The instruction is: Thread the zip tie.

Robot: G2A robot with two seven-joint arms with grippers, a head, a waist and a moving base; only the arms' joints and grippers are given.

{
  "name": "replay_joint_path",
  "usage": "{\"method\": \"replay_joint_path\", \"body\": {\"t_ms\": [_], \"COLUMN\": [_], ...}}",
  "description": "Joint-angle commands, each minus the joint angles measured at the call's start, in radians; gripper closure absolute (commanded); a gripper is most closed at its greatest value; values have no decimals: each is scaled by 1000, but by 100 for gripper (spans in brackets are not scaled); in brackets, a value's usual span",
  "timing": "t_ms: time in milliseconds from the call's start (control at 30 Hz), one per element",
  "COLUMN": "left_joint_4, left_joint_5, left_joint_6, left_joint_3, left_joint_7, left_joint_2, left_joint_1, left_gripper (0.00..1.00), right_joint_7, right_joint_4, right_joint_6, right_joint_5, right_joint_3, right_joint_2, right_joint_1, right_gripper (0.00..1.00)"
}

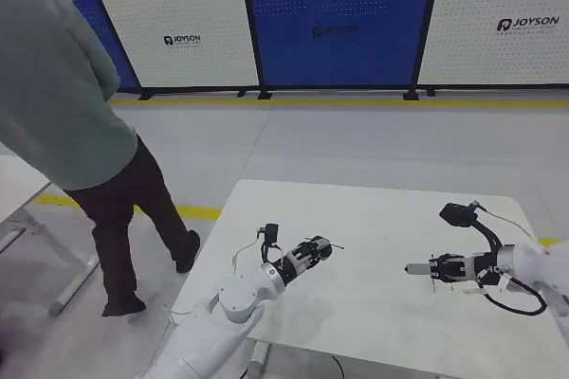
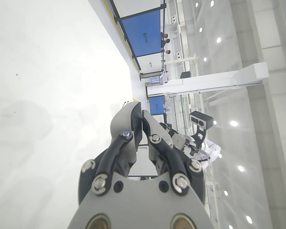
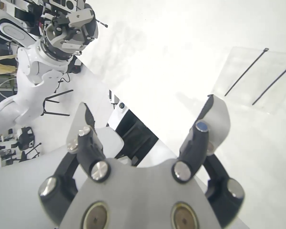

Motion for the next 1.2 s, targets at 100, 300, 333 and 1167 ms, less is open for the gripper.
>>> {"method": "replay_joint_path", "body": {"t_ms": [100, 300, 333, 1167], "left_joint_4": [-28, -166, -196, -153], "left_joint_5": [-63, -108, -114, -37], "left_joint_6": [-37, -116, -122, 19], "left_joint_3": [-26, -122, -140, -109], "left_joint_7": [-19, -44, -47, -12], "left_joint_2": [1, 16, 18, 17], "left_joint_1": [5, 79, 93, 79], "left_gripper": [100, 100, 100, 100], "right_joint_7": [0, 0, 0, 0], "right_joint_4": [0, 0, 0, 0], "right_joint_6": [0, 0, 0, 0], "right_joint_5": [0, 0, 0, 0], "right_joint_3": [0, 0, 0, 0], "right_joint_2": [0, 0, 0, 0], "right_joint_1": [0, 0, 0, 0], "right_gripper": [0, 0, 0, 0]}}
